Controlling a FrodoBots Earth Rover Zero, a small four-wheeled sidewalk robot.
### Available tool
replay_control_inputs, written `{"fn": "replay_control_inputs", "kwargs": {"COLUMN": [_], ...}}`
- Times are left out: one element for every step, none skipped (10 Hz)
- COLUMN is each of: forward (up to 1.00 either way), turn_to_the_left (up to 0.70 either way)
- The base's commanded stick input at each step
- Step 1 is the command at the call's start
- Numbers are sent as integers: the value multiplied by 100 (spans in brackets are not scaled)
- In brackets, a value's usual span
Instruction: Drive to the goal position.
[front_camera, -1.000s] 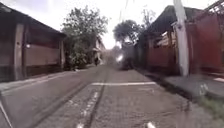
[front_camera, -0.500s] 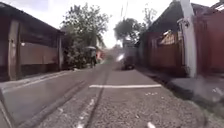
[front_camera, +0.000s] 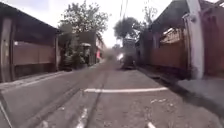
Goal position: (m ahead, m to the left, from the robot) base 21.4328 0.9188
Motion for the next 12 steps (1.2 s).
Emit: {"fn": "replay_control_inputs", "kwargs": {"forward": [70, 70, 70, 70, 70, 70, 70, 70, 70, 70, 70, 70], "turn_to_the_left": [1, 1, 1, 1, 1, 1, 1, 1, 1, 1, 1, 1]}}
